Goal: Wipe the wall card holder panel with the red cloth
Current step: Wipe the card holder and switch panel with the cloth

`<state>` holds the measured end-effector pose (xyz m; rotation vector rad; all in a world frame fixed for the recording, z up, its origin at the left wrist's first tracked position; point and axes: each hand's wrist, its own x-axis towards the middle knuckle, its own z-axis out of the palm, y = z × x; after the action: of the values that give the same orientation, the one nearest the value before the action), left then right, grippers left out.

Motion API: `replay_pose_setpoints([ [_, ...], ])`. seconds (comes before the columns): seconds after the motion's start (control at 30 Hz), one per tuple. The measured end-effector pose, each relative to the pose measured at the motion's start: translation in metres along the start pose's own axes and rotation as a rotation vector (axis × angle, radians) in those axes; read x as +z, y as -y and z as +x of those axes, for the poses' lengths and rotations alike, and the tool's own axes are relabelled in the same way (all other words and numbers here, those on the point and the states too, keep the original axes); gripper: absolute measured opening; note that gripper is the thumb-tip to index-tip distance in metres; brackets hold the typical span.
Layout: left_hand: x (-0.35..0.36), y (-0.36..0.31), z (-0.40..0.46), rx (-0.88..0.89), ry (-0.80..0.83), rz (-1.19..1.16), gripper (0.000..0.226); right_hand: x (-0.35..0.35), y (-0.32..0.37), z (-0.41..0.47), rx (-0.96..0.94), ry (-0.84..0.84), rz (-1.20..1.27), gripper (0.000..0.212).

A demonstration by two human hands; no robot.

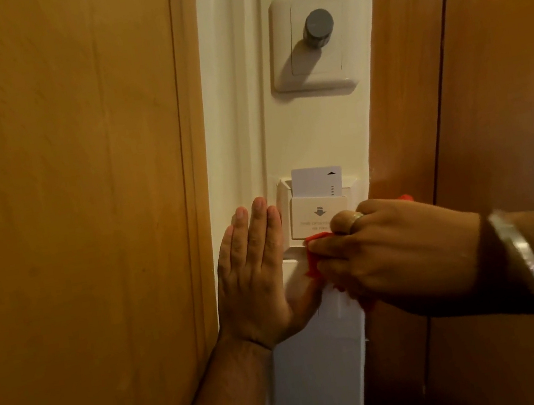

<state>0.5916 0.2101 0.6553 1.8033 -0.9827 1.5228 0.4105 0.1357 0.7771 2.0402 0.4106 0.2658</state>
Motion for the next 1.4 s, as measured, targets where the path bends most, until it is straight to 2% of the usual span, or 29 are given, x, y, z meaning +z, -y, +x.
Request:
replay_pose_setpoints([
  [0.07,-0.001,-0.002,0.001,-0.007,-0.01,0.01,0.082,0.001,0.003,0.006,-0.014,-0.012,0.014,0.044],
  [0.17,0.0,-0.002,-0.002,-0.001,0.017,-0.021,0.091,0.002,0.004,-0.005,0.043,-0.009,0.046,0.042],
  [0.37,-0.004,-0.001,-0.001,-0.002,0.041,-0.006,0.1,0.0,0.0,-0.032,0.176,-0.028,0.054,0.052],
  [0.47,-0.004,-0.002,-0.003,-0.008,0.05,-0.013,0.1,0.009,0.006,-0.036,0.132,-0.026,0.033,0.054],
  [0.6,-0.004,-0.001,-0.001,-0.008,0.044,-0.021,0.099,0.012,-0.013,-0.047,0.231,-0.156,0.063,0.052],
  [0.77,-0.004,-0.002,-0.004,-0.015,0.051,-0.03,0.1,0.025,-0.005,-0.053,0.088,-0.185,0.07,0.051],
  [0.9,-0.004,-0.002,-0.001,-0.017,0.045,-0.037,0.099,0.025,-0.019,-0.056,0.185,-0.217,0.099,0.051],
  [1.03,-0.005,-0.003,-0.003,-0.018,0.048,-0.035,0.098,0.033,-0.008,-0.055,0.091,-0.2,0.054,0.05],
  [1.17,-0.005,-0.003,-0.001,-0.017,0.042,-0.037,0.098,0.027,-0.014,-0.054,0.184,-0.228,0.113,0.053],
  [1.3,-0.005,-0.004,-0.003,-0.014,0.045,-0.04,0.099,0.03,-0.007,-0.053,0.098,-0.201,0.046,0.052],
  [1.4,-0.005,-0.002,-0.002,-0.009,0.038,-0.041,0.099,0.022,-0.016,-0.048,0.183,-0.237,0.059,0.048],
])
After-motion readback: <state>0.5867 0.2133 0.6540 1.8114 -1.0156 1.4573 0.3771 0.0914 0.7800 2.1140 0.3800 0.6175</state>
